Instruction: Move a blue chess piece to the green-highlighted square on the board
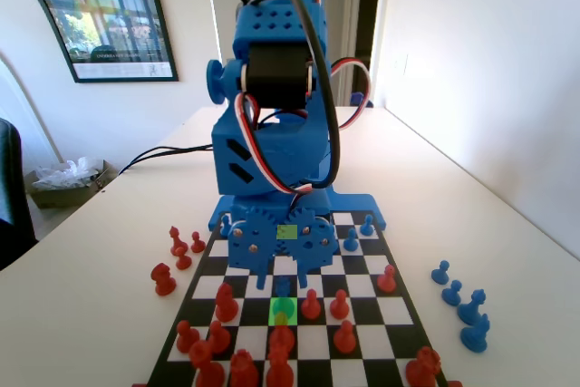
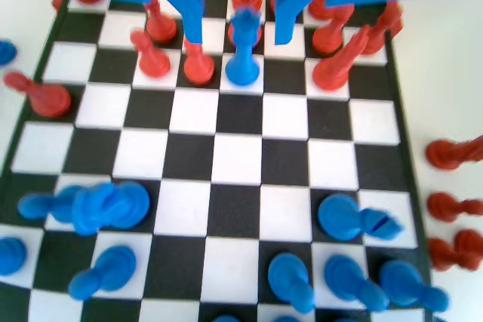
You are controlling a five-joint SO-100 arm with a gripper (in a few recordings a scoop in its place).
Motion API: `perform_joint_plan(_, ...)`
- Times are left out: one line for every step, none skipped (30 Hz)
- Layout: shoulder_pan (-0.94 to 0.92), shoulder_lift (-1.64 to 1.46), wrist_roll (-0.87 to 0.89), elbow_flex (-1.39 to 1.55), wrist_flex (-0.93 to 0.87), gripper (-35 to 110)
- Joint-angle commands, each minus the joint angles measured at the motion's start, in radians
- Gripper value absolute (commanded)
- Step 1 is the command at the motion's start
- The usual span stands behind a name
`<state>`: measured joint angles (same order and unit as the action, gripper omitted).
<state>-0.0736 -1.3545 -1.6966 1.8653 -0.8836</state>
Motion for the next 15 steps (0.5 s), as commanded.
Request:
perform_joint_plan(0.006,-0.123,0.002,-0.069,-0.054,12)
perform_joint_plan(0.008,-0.133,0.005,-0.075,-0.069,11)
perform_joint_plan(0.009,-0.143,0.005,-0.080,-0.080,11)
perform_joint_plan(0.012,-0.153,0.006,-0.083,-0.092,9)
perform_joint_plan(0.014,-0.164,0.008,-0.086,-0.104,7)
perform_joint_plan(0.017,-0.176,0.009,-0.087,-0.117,6)
perform_joint_plan(0.020,-0.190,0.012,-0.091,-0.127,3)
perform_joint_plan(0.021,-0.204,0.014,-0.092,-0.137,3)
perform_joint_plan(0.026,-0.219,0.015,-0.092,-0.144,2)
perform_joint_plan(0.031,-0.241,0.026,-0.094,-0.158,1)
perform_joint_plan(0.034,-0.261,0.035,-0.101,-0.179,1)
perform_joint_plan(0.037,-0.275,0.043,-0.107,-0.196,1)
perform_joint_plan(0.040,-0.295,0.054,-0.114,-0.210,1)
perform_joint_plan(0.043,-0.316,0.075,-0.120,-0.221,1)
perform_joint_plan(0.046,-0.337,0.083,-0.124,-0.235,1)
